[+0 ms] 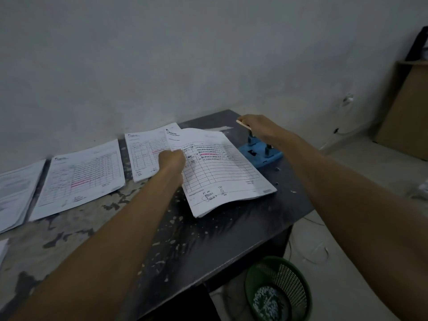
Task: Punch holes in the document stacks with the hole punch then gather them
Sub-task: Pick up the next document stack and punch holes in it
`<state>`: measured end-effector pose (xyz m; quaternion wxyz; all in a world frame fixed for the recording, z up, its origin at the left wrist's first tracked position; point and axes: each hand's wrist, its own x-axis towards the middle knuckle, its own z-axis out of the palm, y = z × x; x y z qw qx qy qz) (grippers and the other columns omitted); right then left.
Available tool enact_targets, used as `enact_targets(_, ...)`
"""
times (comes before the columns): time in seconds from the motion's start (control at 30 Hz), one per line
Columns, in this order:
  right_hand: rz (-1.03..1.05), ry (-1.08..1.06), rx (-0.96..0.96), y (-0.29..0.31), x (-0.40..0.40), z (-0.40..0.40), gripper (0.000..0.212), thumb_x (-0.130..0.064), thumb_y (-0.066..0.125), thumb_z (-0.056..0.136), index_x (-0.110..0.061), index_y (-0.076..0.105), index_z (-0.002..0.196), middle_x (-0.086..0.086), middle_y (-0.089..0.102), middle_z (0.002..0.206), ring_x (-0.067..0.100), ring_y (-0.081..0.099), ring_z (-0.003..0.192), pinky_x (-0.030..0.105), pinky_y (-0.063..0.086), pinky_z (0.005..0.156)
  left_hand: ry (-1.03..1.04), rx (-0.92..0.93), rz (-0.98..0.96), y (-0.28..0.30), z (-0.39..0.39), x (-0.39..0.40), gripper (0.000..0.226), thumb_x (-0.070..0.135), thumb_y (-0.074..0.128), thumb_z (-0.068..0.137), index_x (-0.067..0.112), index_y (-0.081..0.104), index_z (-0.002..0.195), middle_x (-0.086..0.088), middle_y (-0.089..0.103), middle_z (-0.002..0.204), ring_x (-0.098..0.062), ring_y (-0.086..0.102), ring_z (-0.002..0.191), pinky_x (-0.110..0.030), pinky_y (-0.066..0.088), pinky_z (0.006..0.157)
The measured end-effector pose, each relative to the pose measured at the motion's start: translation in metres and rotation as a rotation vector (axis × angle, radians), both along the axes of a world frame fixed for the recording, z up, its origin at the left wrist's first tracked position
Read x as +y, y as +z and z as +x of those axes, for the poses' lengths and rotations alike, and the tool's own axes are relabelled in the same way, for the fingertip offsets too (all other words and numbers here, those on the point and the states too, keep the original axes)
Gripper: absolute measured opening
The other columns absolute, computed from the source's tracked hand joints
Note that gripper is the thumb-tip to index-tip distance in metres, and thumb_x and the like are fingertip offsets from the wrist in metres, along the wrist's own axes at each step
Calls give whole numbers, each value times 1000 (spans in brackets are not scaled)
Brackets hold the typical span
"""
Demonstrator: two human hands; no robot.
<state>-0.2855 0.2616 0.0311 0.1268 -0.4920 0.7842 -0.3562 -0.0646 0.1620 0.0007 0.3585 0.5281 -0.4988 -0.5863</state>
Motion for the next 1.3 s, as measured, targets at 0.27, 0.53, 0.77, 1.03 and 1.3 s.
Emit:
enact_targets(0.27,103,11,-47,6,-9,1,42,-28,26,106,-2,53,125,8,53,92,14,39,73,29,30,64,-61,61,83,-6,-14,4,33,-6,43,93,0,59,122,-13,67,107,-28,66,91,-38,59,68)
enact_targets(0.53,112,39,-139,1,-8,-5,45,-38,25,103,-12,54,128,0,46,83,15,39,74,32,33,68,-57,105,92,-6,-39,8,32,-9,42,92,-1,58,118,-6,59,81,-18,58,64,-23,51,37)
enact_targets(0.77,129,24,-180,1,-13,-10,50,-40,29,104,-5,53,131,1,43,77,12,37,67,29,32,65,-38,68,44,-18,-51,15,36,-5,41,92,-5,54,126,-9,61,90,-16,53,62,-19,44,33)
enact_targets(1.03,138,36,-151,-4,-18,-13,39,-40,26,104,-15,53,115,0,47,83,14,40,73,28,32,65,-17,26,43,-40,-55,19,37,0,41,95,0,49,132,-7,60,106,-19,58,74,-36,57,70)
enact_targets(1.3,155,24,-177,-11,-22,-14,63,-55,30,91,3,49,108,-3,50,72,13,43,68,33,34,66,-27,-13,7,-44,-57,17,39,1,39,96,2,45,135,-7,58,113,-22,60,90,-44,56,85)
